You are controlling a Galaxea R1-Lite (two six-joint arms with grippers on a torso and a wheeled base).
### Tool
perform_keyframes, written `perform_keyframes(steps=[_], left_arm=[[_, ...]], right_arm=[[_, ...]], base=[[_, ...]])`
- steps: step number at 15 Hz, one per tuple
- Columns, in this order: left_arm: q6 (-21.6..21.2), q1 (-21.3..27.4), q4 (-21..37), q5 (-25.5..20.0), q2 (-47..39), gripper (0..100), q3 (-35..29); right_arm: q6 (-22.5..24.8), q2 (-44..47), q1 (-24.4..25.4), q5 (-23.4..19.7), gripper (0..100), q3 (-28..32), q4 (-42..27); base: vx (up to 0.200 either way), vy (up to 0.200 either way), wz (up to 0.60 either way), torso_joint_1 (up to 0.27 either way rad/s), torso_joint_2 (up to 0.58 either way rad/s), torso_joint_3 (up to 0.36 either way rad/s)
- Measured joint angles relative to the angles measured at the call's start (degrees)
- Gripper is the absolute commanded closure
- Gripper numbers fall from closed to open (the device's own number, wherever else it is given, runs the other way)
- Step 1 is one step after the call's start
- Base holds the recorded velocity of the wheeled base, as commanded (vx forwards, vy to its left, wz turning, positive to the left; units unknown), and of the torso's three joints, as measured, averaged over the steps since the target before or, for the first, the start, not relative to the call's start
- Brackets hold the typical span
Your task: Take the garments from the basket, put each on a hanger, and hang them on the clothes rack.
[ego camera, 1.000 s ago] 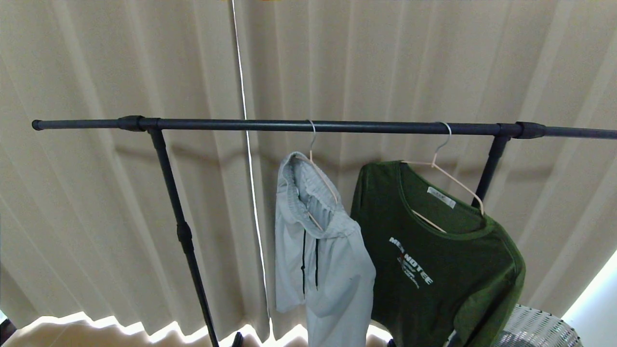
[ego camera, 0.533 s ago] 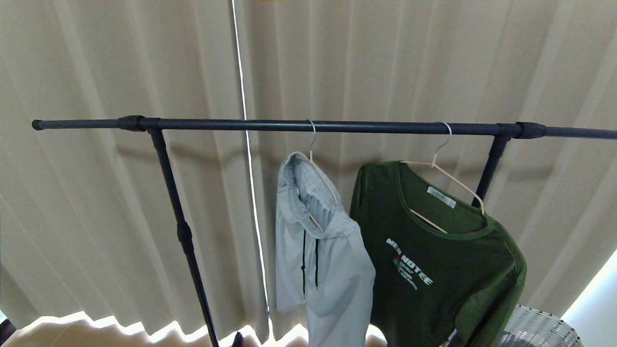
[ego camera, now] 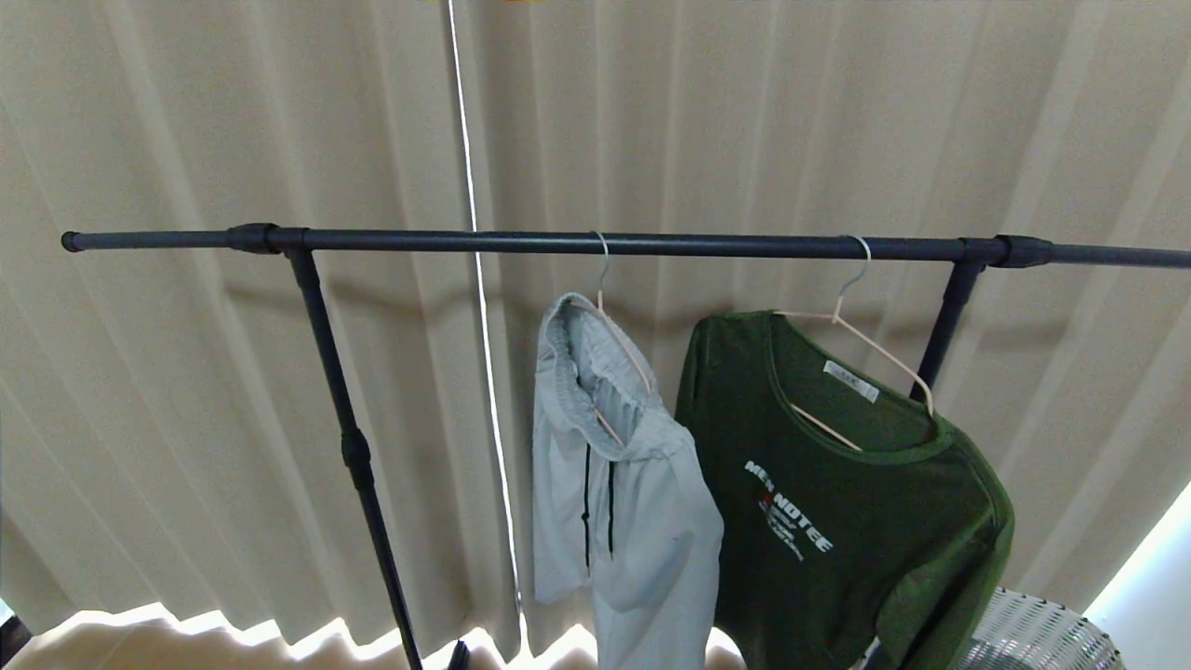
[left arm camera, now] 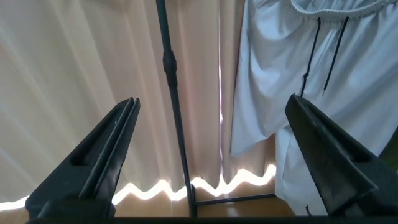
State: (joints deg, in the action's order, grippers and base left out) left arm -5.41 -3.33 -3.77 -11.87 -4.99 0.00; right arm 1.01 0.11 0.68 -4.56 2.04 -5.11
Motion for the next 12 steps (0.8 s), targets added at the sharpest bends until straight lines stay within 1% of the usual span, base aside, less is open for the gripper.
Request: perform_keyframes(steps=[2, 3, 4, 5, 6, 8, 9, 10, 11, 12], left_arm=[[0.3, 5.3, 0.0, 0.1, 0.0, 0, 0.0], [1.9, 6.2, 0.0, 0.7, 0.1, 0, 0.0], [3.8, 6.4, 0.0, 2.4, 0.1, 0, 0.0], [4.5, 6.4, -0.2, 3.8, 0.2, 0, 0.0], [4.7, 6.2, -0.3, 5.5, 0.3, 0, 0.0], [4.5, 4.8, -0.3, 6.5, 1.4, 0, 0.0], [4.3, 3.9, -0.2, 8.7, 2.5, 0, 0.0], [4.8, 3.3, -0.1, 12.4, 3.3, 0, 0.0], [7.1, 3.0, 0.1, 14.7, 3.8, 0, 0.0], [8.5, 2.9, 0.1, 15.3, 4.1, 0, 0.0]], right_arm=[[0.0, 0.0, 0.0, 0.1, 0, 0.0, 0.0], [0.1, 0.0, 0.0, 0.0, 0, 0.0, 0.0], [0.2, 0.0, 0.0, 0.0, 0, 0.0, 0.0], [0.2, 0.0, 0.0, 0.0, 0, 0.0, 0.0], [0.2, 0.0, 0.0, 0.0, 0, 0.0, 0.0], [0.3, 0.0, 0.0, 0.1, 0, 0.0, 0.0], [0.3, 0.0, 0.0, 0.1, 0, -0.1, 0.1], [0.4, 0.0, 0.0, 0.2, 0, -0.1, 0.1], [0.4, 0.0, 0.0, 0.3, 0, -0.1, 0.1], [0.3, 0.0, 0.0, 0.4, 0, -0.1, 0.1]], base=[[0.000, 0.000, 0.00, 0.000, 0.00, 0.000], [0.000, 0.000, 0.00, 0.000, 0.00, 0.000], [0.000, 0.000, 0.00, 0.000, 0.00, 0.000], [0.000, 0.000, 0.00, 0.000, 0.00, 0.000], [0.000, 0.000, 0.00, 0.000, 0.00, 0.000], [0.000, 0.000, 0.00, 0.000, 0.00, 0.000], [0.000, 0.000, 0.00, 0.000, 0.00, 0.000], [0.000, 0.000, 0.00, 0.000, 0.00, 0.000], [0.000, 0.000, 0.00, 0.000, 0.00, 0.000], [0.000, 0.000, 0.00, 0.000, 0.00, 0.000]])
